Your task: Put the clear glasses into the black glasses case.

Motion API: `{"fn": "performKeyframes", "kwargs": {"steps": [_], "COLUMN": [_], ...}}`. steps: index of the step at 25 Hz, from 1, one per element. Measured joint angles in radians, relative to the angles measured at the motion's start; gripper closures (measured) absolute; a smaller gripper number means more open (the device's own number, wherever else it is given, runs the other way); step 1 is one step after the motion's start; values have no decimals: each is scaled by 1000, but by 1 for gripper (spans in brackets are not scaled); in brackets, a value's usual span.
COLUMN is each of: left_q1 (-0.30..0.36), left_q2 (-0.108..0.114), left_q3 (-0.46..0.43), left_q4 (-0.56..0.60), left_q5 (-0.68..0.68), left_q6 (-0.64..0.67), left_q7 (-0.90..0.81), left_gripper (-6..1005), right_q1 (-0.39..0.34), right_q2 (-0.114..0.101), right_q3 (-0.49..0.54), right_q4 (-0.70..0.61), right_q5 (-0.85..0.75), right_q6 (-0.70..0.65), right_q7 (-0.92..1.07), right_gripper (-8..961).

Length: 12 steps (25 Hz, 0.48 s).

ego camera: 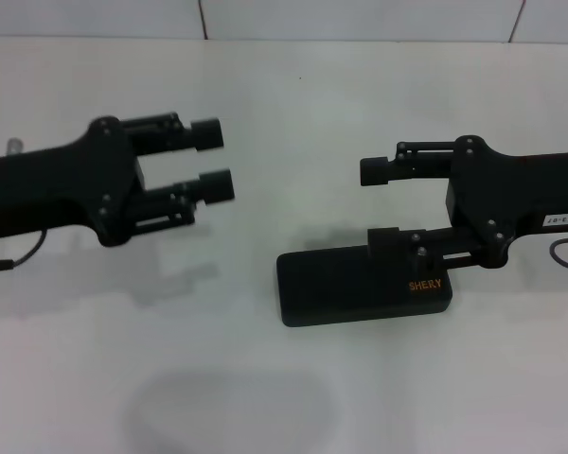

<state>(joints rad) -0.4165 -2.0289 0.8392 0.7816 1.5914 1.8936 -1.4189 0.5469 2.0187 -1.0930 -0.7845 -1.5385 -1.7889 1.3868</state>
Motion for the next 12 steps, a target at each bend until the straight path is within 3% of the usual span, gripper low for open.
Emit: {"fn": "performKeyframes", "kwargs": {"steps": [6, 12], "left_q1": [-24, -29], "left_q2": [-7, -16], "left_q3": [5, 6], "left_q4": [0, -8], "left_q5": [107, 116], "left_q6": [3, 3], "left_q7": [-5, 5], "left_gripper": [404, 402], "right_q1": [0, -5], "right_q2": [-1, -2], "right_q3": [1, 2], "right_q4": [-1, -1], "right_q5": [10, 14], "right_q6": [-6, -8], "right_q7": [0, -2], "right_gripper": [227, 228]}}
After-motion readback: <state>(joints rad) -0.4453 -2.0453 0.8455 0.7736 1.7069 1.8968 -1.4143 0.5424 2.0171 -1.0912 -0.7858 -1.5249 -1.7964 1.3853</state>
